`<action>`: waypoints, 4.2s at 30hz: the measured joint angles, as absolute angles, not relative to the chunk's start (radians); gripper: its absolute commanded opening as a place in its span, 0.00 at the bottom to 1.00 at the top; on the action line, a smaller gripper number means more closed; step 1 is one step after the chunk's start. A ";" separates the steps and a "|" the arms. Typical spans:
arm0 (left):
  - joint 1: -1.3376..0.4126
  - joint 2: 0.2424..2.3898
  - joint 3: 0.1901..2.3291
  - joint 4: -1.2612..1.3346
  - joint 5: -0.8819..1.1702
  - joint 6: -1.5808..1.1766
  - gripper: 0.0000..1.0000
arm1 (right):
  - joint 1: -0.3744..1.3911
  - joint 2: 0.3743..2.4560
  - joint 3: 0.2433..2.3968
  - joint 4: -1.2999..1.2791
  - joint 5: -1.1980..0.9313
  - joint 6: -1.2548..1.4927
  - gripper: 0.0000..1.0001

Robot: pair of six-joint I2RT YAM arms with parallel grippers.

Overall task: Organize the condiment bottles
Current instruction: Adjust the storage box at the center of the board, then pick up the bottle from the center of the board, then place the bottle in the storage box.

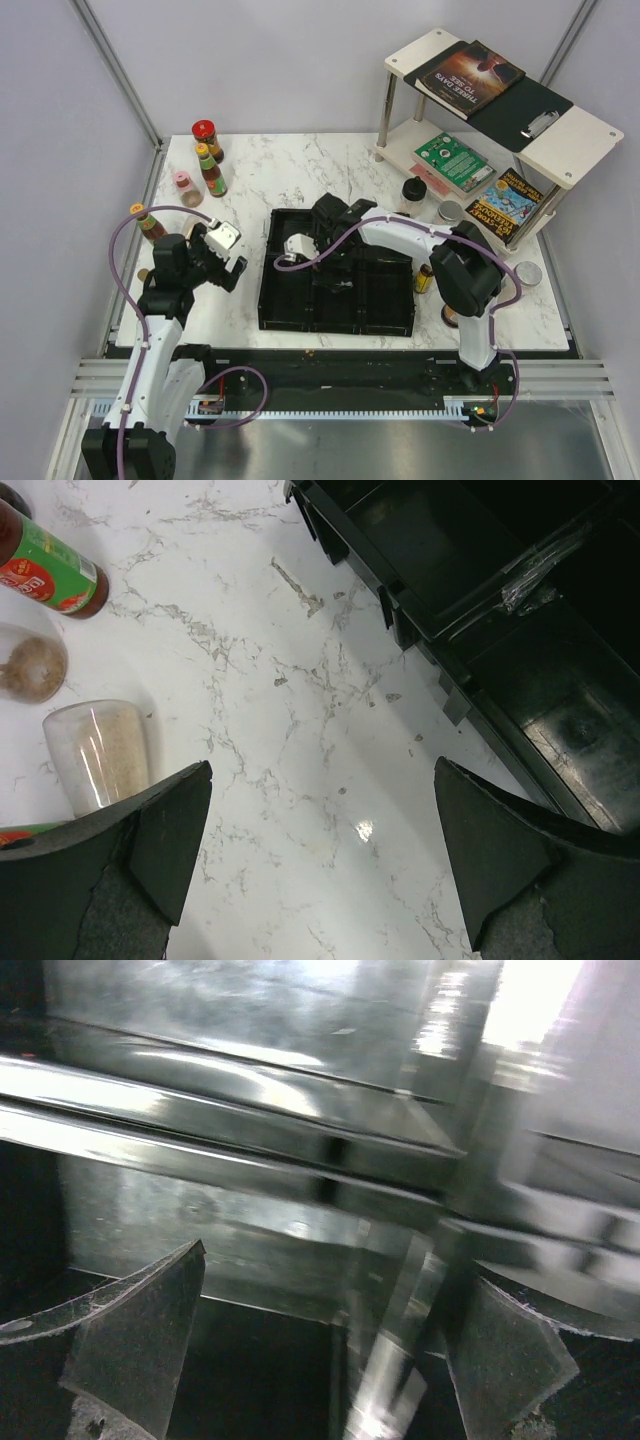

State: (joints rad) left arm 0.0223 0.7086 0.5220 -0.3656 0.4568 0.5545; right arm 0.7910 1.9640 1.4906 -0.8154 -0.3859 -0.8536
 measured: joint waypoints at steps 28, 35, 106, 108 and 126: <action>0.027 0.706 0.517 -0.366 0.459 0.554 0.99 | 0.819 1.832 1.636 -0.810 -0.191 -0.731 0.98; 0.036 0.697 0.517 -0.366 0.459 0.554 0.99 | 0.709 1.764 1.697 -0.717 -0.075 -0.542 0.98; 0.051 0.694 0.517 -0.365 0.475 0.554 0.99 | 0.177 1.982 1.659 -0.638 -0.057 -0.255 0.06; 0.051 0.696 0.517 -0.365 0.475 0.554 0.99 | 0.177 1.982 1.661 -0.641 -0.059 -0.260 0.00; 0.051 0.700 0.517 -0.365 0.475 0.554 0.99 | 0.334 1.791 1.707 -0.698 0.005 -0.376 0.00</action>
